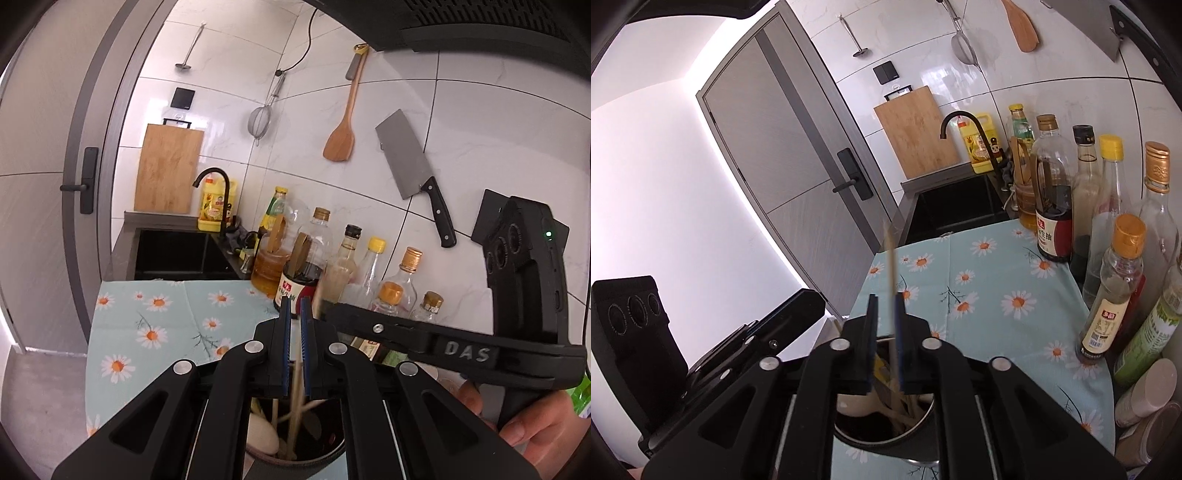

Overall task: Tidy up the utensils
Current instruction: 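Open both grippers to drop the chopsticks into the holder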

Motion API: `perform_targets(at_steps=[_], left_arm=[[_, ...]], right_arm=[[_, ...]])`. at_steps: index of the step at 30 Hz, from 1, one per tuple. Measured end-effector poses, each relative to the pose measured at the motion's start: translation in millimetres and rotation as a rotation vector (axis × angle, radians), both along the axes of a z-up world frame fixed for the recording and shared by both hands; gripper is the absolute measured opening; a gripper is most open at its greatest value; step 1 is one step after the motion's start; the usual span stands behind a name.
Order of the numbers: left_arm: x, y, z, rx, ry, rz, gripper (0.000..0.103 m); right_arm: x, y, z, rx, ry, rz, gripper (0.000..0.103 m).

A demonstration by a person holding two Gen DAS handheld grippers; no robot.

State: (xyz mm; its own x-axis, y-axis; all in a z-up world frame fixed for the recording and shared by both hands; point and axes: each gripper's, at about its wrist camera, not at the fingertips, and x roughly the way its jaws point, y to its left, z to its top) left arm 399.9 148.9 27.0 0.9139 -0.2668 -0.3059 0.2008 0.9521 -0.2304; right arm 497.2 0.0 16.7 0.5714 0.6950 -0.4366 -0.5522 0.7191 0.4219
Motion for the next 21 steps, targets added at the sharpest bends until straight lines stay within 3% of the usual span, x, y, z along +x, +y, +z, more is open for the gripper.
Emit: perform_targets(at_steps=[4,7,21], left_arm=[[-9,4,5,-0.002,0.003,0.006,0.006],[-16,6,10,-0.005,-0.001,0.013,0.02],[-80,-1,39,0.01,-0.024,0.001,0.02]], right_arm=[[-9,-1,9,-0.009,-0.022,0.003,0.016],[-18,-2,17,-0.024,-0.038,-0.003,0.018],[-109,-7,64,-0.151,-0.243,-0.064,0.024]])
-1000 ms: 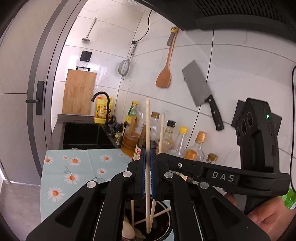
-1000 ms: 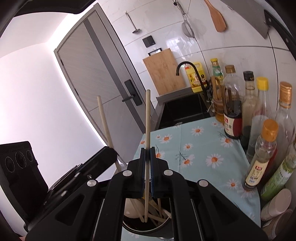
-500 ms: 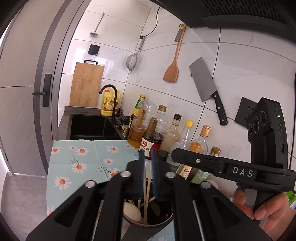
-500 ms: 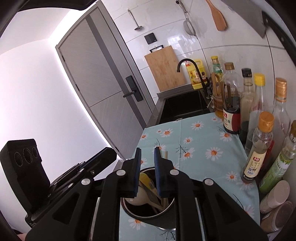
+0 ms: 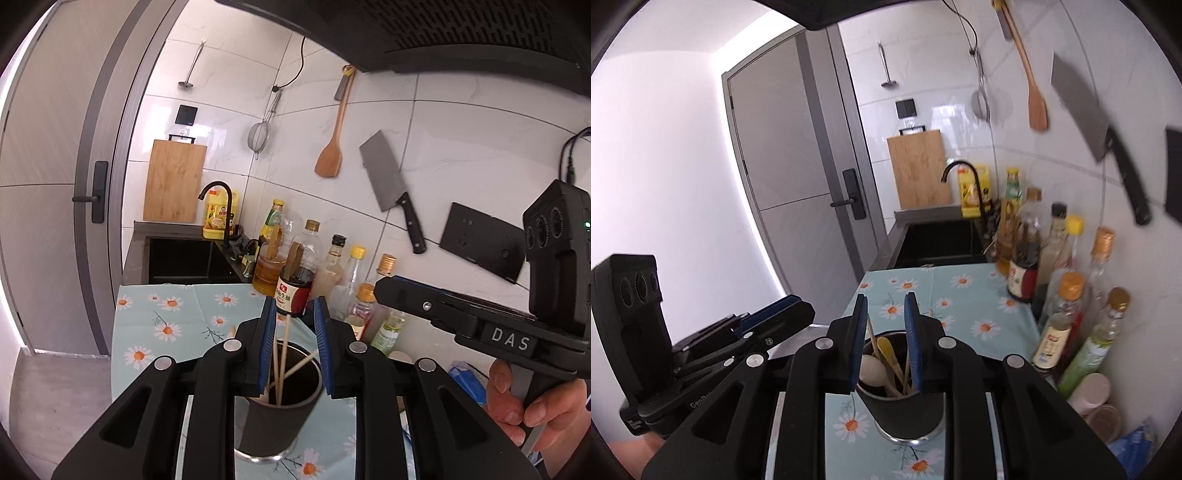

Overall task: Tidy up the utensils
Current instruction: 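Open both grippers to drop the chopsticks into the holder, then move both grippers back down to the last two chopsticks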

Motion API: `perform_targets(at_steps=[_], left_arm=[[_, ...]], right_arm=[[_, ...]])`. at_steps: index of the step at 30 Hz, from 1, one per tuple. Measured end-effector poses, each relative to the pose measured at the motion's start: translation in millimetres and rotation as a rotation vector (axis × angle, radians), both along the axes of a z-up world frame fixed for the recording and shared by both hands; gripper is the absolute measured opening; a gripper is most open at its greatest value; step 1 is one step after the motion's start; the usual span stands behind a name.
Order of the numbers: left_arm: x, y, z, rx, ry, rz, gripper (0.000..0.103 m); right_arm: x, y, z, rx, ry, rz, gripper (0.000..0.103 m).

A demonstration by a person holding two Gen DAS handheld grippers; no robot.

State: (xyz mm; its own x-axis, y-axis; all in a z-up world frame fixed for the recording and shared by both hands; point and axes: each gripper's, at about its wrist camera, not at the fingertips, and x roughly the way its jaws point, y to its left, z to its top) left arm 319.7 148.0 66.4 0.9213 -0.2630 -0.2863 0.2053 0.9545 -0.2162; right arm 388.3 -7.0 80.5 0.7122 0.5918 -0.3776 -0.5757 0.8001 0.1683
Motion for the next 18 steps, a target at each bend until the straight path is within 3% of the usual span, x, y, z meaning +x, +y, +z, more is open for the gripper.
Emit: perform_targets(at_steps=[3,16,18], left_arm=[[-15,-4,3,-0.005,-0.003,0.0,0.032],[-71,-31,-20,0.044,0.095,-0.002,0.032],[-76,-36,-27,0.047,0.126,-0.01,0.032]], right_arm=[[-19,-5,3,0.001,-0.022,0.0,0.029],[-56,-32,-28,-0.043,0.066,0.007,0.03],[-56,-38,-36,-0.052,0.114,0.016,0.037]])
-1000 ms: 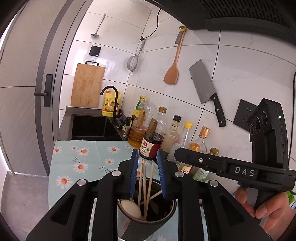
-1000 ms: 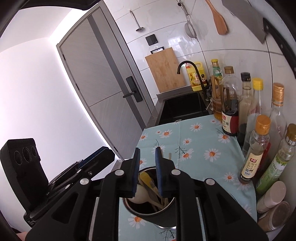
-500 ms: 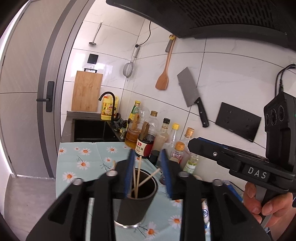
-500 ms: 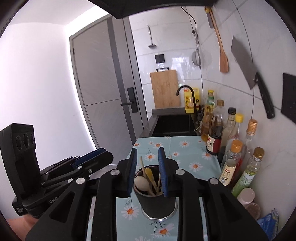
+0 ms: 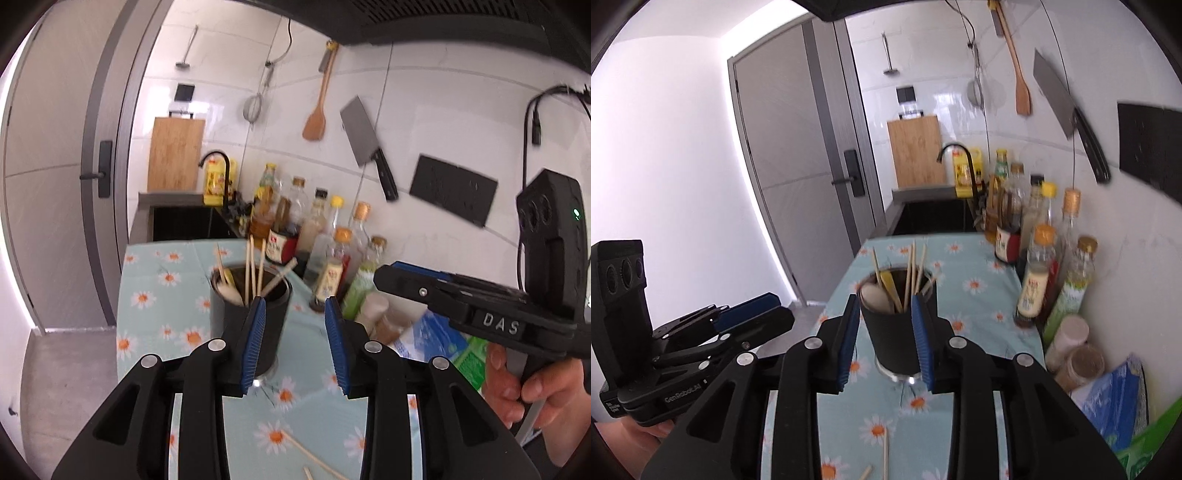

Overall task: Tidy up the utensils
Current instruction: 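Move both grippers back down to the last two chopsticks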

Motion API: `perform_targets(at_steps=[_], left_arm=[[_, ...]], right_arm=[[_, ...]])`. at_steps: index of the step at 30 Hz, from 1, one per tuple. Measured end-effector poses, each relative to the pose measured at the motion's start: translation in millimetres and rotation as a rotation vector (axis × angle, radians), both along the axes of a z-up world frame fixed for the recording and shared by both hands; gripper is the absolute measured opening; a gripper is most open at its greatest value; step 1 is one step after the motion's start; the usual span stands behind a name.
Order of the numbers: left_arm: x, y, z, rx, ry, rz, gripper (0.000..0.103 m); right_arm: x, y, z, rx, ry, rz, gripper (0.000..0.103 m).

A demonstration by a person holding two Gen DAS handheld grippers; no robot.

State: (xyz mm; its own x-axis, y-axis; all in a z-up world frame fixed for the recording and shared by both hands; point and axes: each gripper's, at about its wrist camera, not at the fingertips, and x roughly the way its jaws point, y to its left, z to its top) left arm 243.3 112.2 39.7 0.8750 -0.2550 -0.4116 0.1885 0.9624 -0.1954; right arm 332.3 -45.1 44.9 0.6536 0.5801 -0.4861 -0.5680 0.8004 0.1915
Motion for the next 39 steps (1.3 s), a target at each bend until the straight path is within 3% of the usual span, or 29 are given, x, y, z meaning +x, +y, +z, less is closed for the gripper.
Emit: perform_targets(at_steps=[13,23,26,34,39], left_arm=[[-29,-15,-63,-0.014,0.21,-0.004,0.032],[-55,-19,-128,-0.041,0.445,0.005,0.032],[-63,-22,-137,-0.048,0.473,0.008,0.032],[-70,-22,-158,-0.085,0.541,0.005,0.032],[-68,-19,-170,-0.114,0.582,-0.019,0.032]], right_arm=[[15,-4,-68,-0.141,0.337,0.041,0.044],[29,26,-126,-0.293,0.571,0.104,0.044],[32,41,-140,-0.323,0.636,0.165,0.044],[43,69,-172,-0.436,0.749,0.184,0.044],[49,87,-192,-0.539,0.792,0.172,0.033]])
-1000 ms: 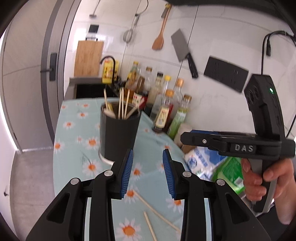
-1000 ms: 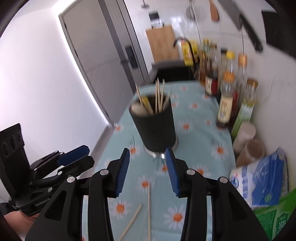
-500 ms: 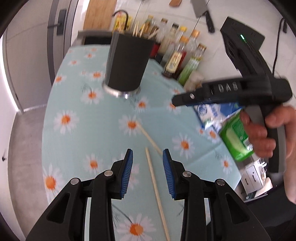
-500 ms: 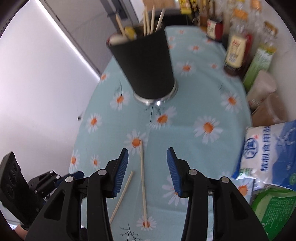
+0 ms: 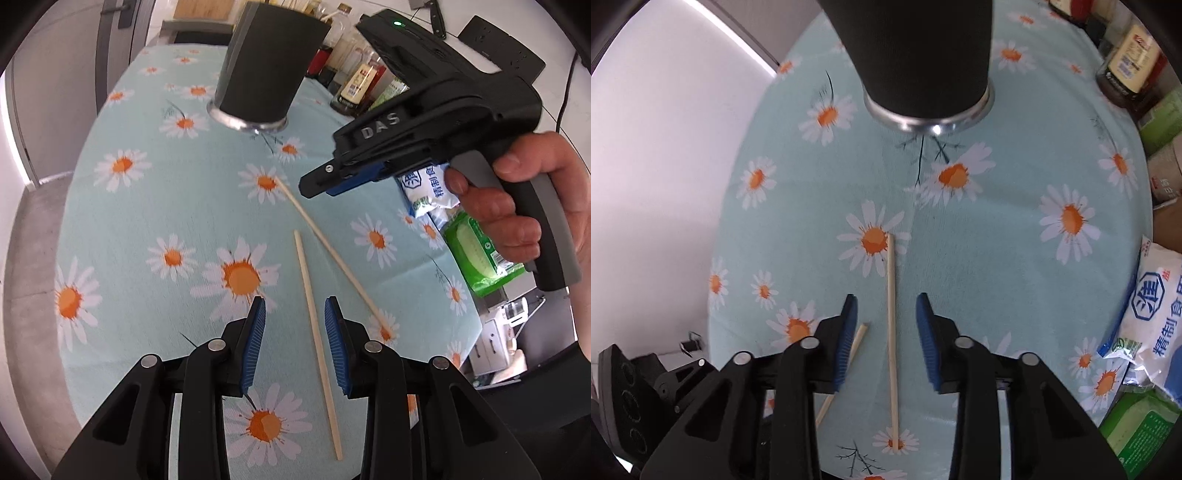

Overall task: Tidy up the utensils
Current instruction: 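Move both grippers back down to the last two chopsticks, then grasp a chopstick with the right gripper while the left grasps the other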

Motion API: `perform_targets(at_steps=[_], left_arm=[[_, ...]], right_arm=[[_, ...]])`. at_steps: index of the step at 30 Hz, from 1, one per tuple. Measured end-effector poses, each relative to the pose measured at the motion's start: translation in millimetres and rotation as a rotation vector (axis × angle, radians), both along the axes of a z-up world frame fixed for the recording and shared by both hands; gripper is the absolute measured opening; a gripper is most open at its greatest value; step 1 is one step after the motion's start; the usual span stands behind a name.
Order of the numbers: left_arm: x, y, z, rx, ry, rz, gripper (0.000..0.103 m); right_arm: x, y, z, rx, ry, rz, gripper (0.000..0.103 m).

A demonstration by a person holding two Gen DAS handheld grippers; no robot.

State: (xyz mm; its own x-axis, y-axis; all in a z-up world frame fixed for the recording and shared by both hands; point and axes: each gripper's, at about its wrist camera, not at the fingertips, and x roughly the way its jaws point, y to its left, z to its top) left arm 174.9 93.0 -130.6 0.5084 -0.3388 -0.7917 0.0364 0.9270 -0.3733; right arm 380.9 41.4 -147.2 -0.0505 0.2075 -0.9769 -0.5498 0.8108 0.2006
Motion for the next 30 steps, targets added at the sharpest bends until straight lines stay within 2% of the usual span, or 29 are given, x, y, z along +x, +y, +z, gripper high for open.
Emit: perform_targets(at_steps=[6,9,18,23,30], left_arm=[[-3,8,-11,-0.035,0.026,-0.02,0.032],[-2,9,-13,-0.044,0.037,-0.048,0.032],[1,6,-9,-0.049,0.057,-0.131,0.032],[3,7,-3,-0.024,0.071,-0.133,0.032],[11,-1,-5,0.009,0.115,-0.114,0.032]], right_arm=[[-1,12,-18,-0.1,0.032,0.006,0.026],[0,15,-20,-0.138,0.018,-0.001,0.018],[-1,29,-28,-0.226,-0.034,-0.002,0.006],[-8,31,-32,-0.215,-0.05,0.007,0.006],[-9,14,-24,-0.111,-0.01,-0.005,0.005]])
